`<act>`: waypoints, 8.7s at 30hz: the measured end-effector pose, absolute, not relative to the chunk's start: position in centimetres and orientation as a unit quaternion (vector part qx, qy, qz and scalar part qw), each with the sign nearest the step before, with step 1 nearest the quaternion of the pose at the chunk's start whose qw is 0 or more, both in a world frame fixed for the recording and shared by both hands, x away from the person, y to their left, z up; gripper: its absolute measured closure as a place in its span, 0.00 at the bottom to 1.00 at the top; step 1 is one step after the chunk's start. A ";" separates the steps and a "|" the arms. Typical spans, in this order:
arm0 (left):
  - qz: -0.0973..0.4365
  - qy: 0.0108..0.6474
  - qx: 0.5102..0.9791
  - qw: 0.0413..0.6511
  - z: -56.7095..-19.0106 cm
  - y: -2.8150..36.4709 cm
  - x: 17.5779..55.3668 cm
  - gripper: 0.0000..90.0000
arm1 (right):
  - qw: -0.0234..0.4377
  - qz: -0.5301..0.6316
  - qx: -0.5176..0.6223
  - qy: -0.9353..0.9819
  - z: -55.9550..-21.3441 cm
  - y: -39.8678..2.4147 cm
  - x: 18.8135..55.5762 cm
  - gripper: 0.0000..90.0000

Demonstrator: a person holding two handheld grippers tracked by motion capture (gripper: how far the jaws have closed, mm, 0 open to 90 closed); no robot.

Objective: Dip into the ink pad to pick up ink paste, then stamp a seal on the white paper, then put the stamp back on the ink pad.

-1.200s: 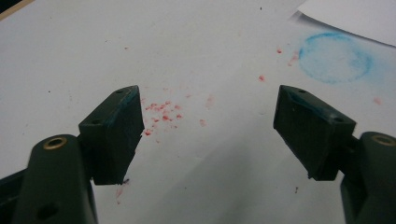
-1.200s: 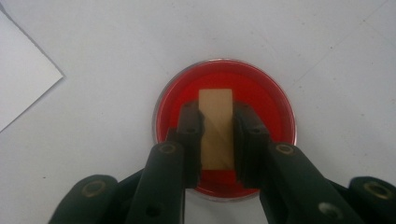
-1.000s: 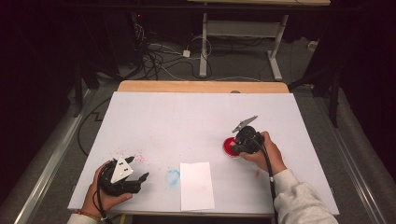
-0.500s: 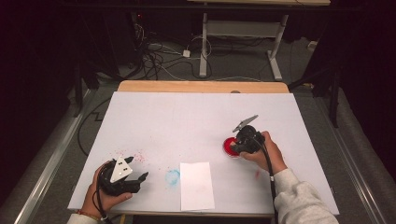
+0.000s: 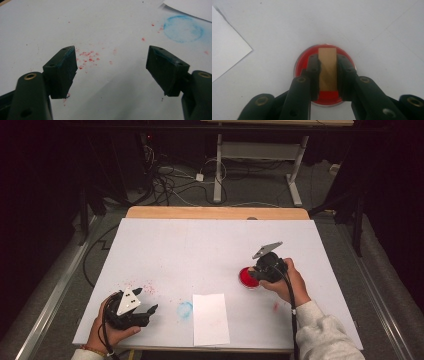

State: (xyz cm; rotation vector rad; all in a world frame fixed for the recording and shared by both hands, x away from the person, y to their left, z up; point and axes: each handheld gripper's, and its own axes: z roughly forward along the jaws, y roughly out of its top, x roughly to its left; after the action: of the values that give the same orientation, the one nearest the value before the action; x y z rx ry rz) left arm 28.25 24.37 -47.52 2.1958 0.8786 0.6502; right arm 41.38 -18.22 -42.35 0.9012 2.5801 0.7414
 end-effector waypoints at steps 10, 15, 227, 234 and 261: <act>0.246 0.343 0.841 0.337 -47.7 24.6 27.9 0.27 | 0.166 0.284 0.313 0.891 -40.9 -19.0 41.1 0.84; 0.247 0.346 0.839 0.338 -47.7 24.8 27.9 0.27 | 0.168 0.298 0.309 0.887 -40.2 -19.2 40.9 0.84; 0.252 0.335 0.849 0.320 -47.7 24.2 27.7 0.27 | 0.163 0.341 0.256 0.890 -38.7 -17.2 37.2 0.83; 0.252 0.334 0.850 0.319 -47.8 24.1 27.7 0.27 | 0.168 0.332 0.286 0.883 -39.0 -18.7 38.3 0.83; 0.245 0.332 0.855 0.314 -48.0 23.9 27.9 0.27 | 0.142 0.272 0.325 0.895 -43.4 -18.0 41.4 0.83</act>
State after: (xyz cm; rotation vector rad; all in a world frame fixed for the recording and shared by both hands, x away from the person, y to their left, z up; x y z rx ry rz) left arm 27.89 23.93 -47.96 2.2550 0.8745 0.6468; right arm 41.36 -17.95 -43.35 0.9380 2.5818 0.7852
